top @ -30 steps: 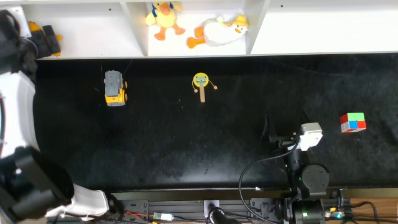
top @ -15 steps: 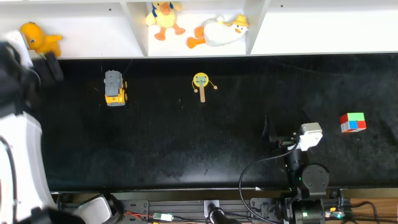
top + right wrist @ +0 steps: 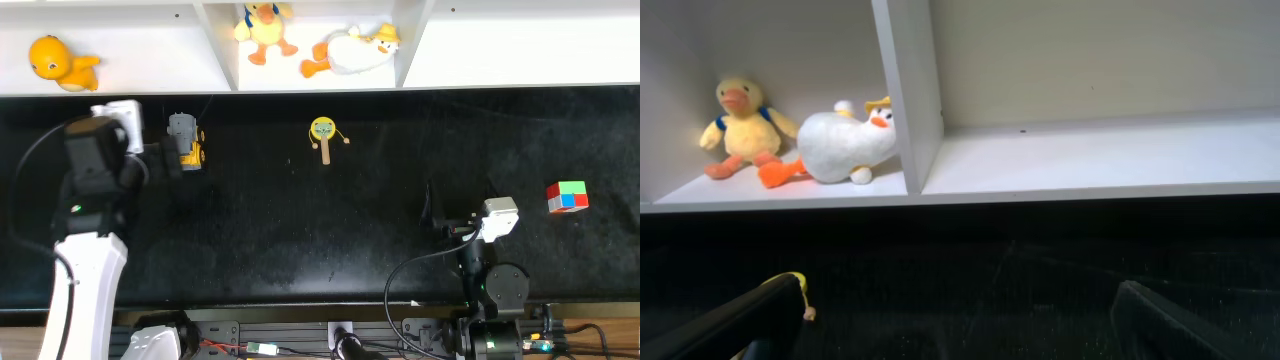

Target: Store Toys

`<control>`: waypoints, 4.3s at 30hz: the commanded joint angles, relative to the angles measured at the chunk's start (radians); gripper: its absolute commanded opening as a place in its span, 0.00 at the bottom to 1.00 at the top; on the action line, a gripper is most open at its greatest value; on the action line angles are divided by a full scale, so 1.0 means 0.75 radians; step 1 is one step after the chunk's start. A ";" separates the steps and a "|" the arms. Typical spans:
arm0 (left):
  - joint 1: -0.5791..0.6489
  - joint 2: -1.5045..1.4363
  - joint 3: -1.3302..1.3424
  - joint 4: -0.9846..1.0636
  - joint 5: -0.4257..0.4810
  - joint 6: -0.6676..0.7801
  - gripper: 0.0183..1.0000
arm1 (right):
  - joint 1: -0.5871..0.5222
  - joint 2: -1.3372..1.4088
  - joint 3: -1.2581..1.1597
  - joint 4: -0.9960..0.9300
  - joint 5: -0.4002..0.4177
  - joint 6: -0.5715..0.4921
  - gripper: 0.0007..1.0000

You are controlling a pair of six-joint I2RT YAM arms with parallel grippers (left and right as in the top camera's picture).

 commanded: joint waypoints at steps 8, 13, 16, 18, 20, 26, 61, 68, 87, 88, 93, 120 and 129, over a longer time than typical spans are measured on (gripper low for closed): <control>-0.061 0.255 -0.012 0.223 0.014 -0.171 1.00 | 0.007 -0.010 -0.018 0.006 -0.006 0.005 1.00; -0.061 0.320 -0.012 0.221 0.033 -0.197 1.00 | 0.007 -0.010 -0.018 0.007 -0.006 0.005 1.00; -0.061 0.354 -0.012 0.222 0.033 -0.191 0.99 | 0.007 -0.010 -0.018 0.007 -0.006 0.005 1.00; -0.061 0.371 -0.012 0.231 0.041 -0.192 0.99 | 0.007 -0.010 -0.018 0.007 -0.006 0.005 1.00; -0.061 0.397 -0.012 0.253 0.070 -0.192 0.99 | 0.007 -0.010 -0.018 0.007 -0.006 0.005 1.00; -0.061 0.471 -0.012 0.296 0.104 -0.193 0.99 | 0.007 -0.010 -0.018 0.007 -0.006 0.005 1.00; -0.061 0.190 0.035 0.293 0.133 -0.167 0.44 | 0.007 -0.010 -0.018 0.007 -0.006 0.005 0.99; -0.061 0.231 0.202 0.224 0.123 -0.126 0.43 | 0.007 -0.010 -0.018 0.007 -0.006 0.005 0.99; -0.061 0.745 0.718 0.163 0.123 -0.121 0.40 | 0.007 -0.010 -0.018 0.007 -0.006 0.005 1.00; -0.061 0.768 0.735 0.163 0.123 -0.121 0.41 | 0.007 -0.010 -0.018 0.007 -0.006 0.005 0.99; -0.061 0.840 0.784 0.174 0.123 -0.122 0.52 | 0.007 -0.010 -0.018 0.007 -0.006 0.005 1.00; -0.058 -0.077 -0.002 0.021 0.193 -0.264 1.00 | 0.007 -0.010 -0.018 0.007 -0.006 0.005 1.00; -0.150 -0.683 -0.627 0.992 0.238 -0.235 1.00 | 0.007 -0.010 -0.018 0.007 -0.006 0.005 0.99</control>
